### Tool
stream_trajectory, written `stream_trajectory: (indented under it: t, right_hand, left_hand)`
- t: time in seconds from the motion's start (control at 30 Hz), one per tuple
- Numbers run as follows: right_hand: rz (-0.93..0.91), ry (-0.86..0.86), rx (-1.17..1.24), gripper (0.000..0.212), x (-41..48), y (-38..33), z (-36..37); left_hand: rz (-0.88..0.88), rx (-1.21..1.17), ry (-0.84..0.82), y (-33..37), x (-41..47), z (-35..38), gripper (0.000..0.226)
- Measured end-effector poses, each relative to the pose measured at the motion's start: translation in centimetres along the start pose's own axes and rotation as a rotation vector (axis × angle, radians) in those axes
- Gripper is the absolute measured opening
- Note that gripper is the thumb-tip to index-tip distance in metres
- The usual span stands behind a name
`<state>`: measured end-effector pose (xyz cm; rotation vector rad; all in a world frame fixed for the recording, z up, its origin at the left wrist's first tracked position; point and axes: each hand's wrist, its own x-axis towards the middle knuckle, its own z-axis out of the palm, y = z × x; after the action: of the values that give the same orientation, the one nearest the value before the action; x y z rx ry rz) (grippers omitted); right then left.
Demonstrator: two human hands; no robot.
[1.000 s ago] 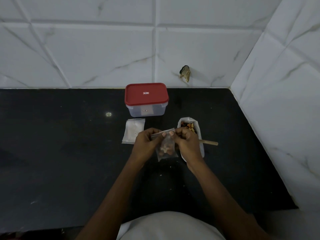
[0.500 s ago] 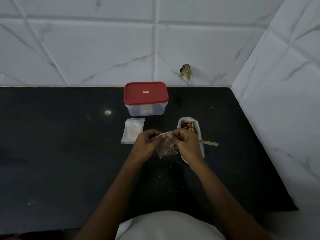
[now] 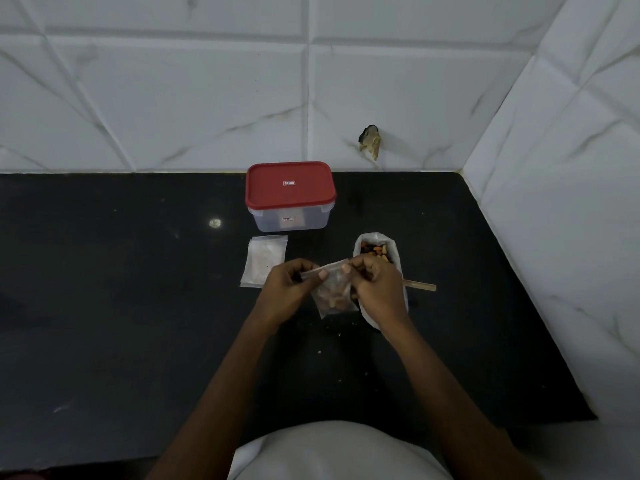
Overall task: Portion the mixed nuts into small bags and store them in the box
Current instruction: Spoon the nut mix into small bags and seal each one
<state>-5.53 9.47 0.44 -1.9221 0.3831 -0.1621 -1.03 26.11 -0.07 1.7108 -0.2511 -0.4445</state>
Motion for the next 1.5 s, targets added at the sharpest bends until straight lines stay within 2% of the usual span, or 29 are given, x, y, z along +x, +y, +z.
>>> stream_trajectory:
  t: [0.23,0.3,0.43,0.6,0.83,1.0,1.2,1.33,1.37,1.5]
  right_hand:
    - [-0.008,-0.121,0.163,0.009,-0.3,-0.6,-0.2]
    - [-0.049,-0.126,0.112,0.007,-0.3,-0.8,-0.3]
    - [-0.063,-0.075,0.016,0.019,-0.2,-0.8,-0.2]
    - [-0.035,-0.088,0.02,0.019,-0.3,-0.8,-0.1]
    - [-0.018,-0.088,0.06,0.016,-0.4,-0.8,0.1]
    - [0.05,-0.118,0.13,0.018,-0.4,-0.6,0.0]
    - [0.113,-0.126,0.225,0.018,-0.4,-0.7,-0.1]
    - [0.14,-0.197,0.246,0.011,-0.2,-0.2,-0.6]
    - [0.14,-0.213,0.249,0.007,-0.1,-0.1,-0.7]
    - [0.017,-0.227,0.101,0.012,0.2,-0.2,-0.2]
  left_hand:
    - [-0.008,0.006,0.134,0.9,-0.2,0.2,0.005]
    - [-0.012,-0.043,0.112,1.1,-0.4,0.2,0.005]
    - [-0.076,-0.124,0.055,1.2,-0.7,0.0,0.012]
    - [-0.187,-0.176,0.088,0.8,-1.0,-0.4,0.006]
    - [-0.201,-0.262,0.136,0.9,-1.5,-0.6,0.009]
    - [-0.178,-0.246,0.069,0.7,-1.4,-1.4,0.003]
    - [-0.176,-0.188,0.106,0.6,-1.5,-1.5,0.008]
    - [-0.124,-0.133,0.137,1.0,-1.4,-1.1,0.009]
    - [-0.095,-0.103,0.145,1.1,-1.3,-0.9,0.009]
    - [-0.029,0.013,0.117,1.2,-1.2,-0.2,0.012]
